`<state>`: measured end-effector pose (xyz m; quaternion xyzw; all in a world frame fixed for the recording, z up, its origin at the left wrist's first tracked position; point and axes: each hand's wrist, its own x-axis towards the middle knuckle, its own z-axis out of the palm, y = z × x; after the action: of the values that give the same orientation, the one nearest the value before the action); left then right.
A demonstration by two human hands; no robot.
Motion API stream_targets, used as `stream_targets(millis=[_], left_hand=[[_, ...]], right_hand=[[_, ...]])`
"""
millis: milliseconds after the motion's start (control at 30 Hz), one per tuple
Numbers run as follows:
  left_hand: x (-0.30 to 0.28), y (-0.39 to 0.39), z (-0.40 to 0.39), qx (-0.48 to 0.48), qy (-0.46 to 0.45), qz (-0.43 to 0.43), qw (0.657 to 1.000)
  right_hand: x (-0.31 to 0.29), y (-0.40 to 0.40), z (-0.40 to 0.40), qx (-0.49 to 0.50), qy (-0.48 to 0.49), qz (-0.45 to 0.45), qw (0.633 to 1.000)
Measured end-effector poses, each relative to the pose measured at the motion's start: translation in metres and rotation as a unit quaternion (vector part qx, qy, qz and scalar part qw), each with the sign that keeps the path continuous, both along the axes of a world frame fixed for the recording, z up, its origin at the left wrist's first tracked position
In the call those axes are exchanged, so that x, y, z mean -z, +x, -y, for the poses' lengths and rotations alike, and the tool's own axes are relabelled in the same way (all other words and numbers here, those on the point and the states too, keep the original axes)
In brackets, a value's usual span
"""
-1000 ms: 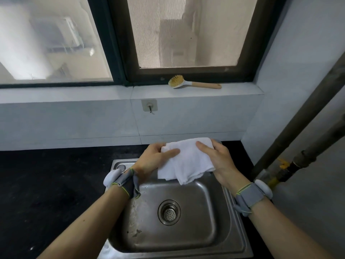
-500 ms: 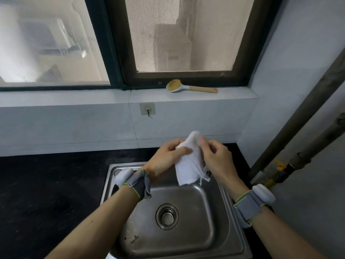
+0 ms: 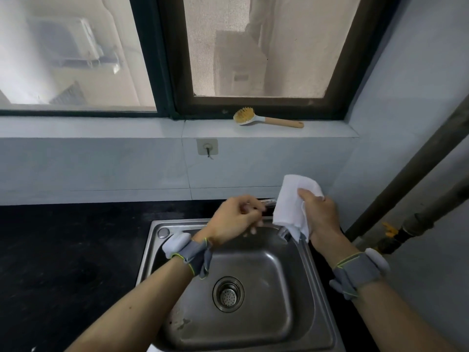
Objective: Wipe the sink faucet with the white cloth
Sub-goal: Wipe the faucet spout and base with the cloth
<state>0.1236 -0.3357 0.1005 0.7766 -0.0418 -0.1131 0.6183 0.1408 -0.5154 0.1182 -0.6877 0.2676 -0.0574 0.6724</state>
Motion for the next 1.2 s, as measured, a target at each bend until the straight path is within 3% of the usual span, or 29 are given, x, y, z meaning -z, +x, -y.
stream_targets(millis=[133, 300, 400, 500, 700, 833, 967, 1200], left_hand=[[0.03, 0.016, -0.027, -0.155, 0.101, -0.021, 0.982], [0.038, 0.026, -0.031, -0.163, 0.137, -0.048, 0.976], [0.038, 0.03, -0.024, -0.136, 0.152, -0.057, 0.977], [0.039, 0.033, -0.017, -0.125, 0.167, -0.048, 0.977], [0.038, 0.033, -0.011, -0.141, 0.201, -0.021, 0.969], [0.037, 0.034, -0.015, -0.117, 0.214, -0.017, 0.97], [0.034, 0.034, -0.017, -0.098, 0.231, -0.008, 0.968], [0.034, 0.035, -0.018, -0.098, 0.221, -0.019, 0.97]], right_hand=[[-0.006, 0.011, -0.003, -0.014, -0.151, 0.059, 0.987], [-0.001, 0.031, -0.017, -0.093, -0.261, 0.113, 0.954], [0.002, 0.044, -0.023, -0.144, -0.35, 0.148, 0.914], [0.0, 0.053, -0.029, -0.182, -0.476, 0.187, 0.84], [0.011, 0.049, -0.035, -0.311, -0.666, 0.213, 0.644], [0.023, 0.037, -0.039, -0.358, -0.694, 0.234, 0.579], [0.031, 0.033, -0.04, -0.386, -0.701, 0.236, 0.552], [0.037, 0.038, -0.031, -0.379, -0.697, 0.214, 0.571]])
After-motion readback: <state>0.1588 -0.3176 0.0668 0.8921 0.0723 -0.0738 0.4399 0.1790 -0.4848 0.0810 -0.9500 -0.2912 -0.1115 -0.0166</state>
